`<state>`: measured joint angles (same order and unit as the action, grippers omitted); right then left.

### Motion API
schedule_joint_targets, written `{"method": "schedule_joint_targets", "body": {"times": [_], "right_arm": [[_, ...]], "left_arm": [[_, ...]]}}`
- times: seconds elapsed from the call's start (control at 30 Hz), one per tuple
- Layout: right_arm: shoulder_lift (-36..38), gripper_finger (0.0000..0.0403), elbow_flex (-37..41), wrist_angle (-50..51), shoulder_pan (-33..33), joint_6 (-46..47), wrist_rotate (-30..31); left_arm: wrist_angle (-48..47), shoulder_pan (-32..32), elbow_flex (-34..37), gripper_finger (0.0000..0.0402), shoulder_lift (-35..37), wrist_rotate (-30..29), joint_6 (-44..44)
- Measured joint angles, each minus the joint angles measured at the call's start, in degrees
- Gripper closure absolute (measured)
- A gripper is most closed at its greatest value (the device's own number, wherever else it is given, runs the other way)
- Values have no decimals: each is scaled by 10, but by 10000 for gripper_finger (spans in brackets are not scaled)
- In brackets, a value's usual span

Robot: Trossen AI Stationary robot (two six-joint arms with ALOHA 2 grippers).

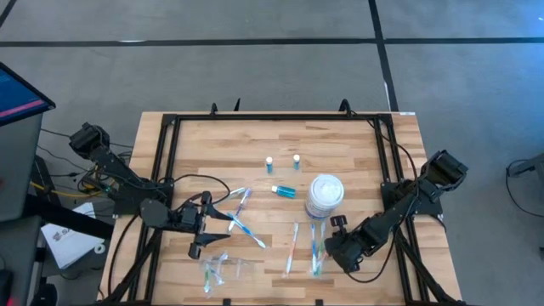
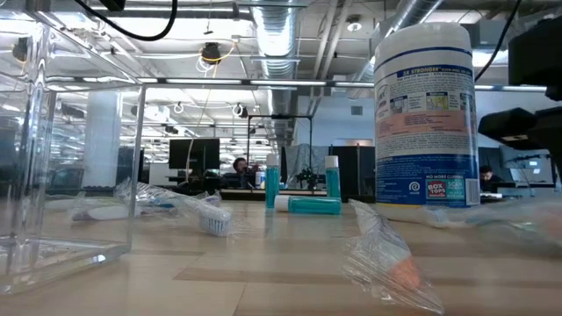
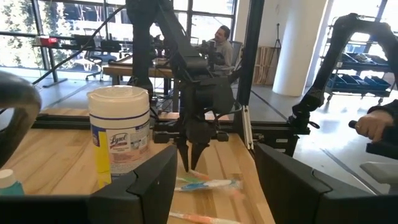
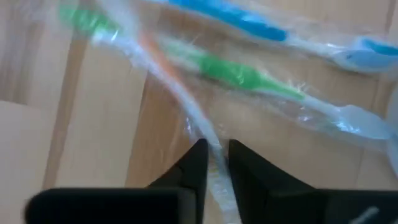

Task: Pick & Place toothbrushing station
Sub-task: Put the right orange toothbrush into the transparent organizer

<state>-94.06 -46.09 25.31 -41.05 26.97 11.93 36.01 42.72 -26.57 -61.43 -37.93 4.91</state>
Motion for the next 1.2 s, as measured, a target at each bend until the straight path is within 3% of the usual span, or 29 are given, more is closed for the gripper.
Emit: {"method": "schedule_joint_targets", "body": {"times": [0.07, 0.23, 0.8, 1.2], "right_arm": [[0, 385, -9, 15, 2, -2, 0], [0, 397, -33, 43, 5, -12, 0], [0, 402, -169, 263, -2, -19, 31], [0, 403, -241, 364, -9, -20, 74]], "left_arm": [[0, 0, 0, 190, 0, 0, 0], [0, 0, 0, 190, 0, 0, 0], [1, 0, 0, 190, 0, 5, 5], [8, 0, 0, 190, 0, 15, 35]]}}
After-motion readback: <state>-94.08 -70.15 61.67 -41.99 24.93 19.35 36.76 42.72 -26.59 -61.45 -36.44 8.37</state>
